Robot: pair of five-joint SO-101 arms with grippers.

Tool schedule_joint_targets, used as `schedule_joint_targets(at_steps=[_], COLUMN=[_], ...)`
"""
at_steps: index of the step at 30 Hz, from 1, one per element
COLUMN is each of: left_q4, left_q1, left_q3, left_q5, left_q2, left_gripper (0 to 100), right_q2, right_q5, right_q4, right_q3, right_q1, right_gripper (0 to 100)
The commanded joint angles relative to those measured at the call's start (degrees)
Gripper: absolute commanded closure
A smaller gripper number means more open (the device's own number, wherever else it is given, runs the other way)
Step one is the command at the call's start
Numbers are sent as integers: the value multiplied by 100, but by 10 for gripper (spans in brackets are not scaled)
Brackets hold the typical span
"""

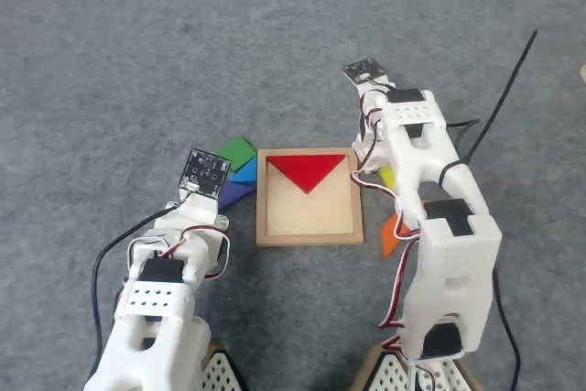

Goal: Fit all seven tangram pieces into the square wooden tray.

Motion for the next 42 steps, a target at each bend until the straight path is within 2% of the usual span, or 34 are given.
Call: schedule_joint_targets(at_steps=[1,9,14,27,42], left_q4=[-88,-88,-88,-88,-88], left_q1=[0,0,0,0,0], left_q3=[-242,-242,-242,-242,-242], left_q5=[9,9,9,9,9], left_q2=[9,9,9,9,9], left_gripper=[986,986,986,986,986], right_q2=[-22,4,215,145,-857], right_q5=[62,62,62,9,-167], right_q4=[75,66,110,127,585], right_q3=[-202,-211,-255,-299,-290], right_q1=[-4,-31,4,13,101], right_gripper=[681,688,793,797,797])
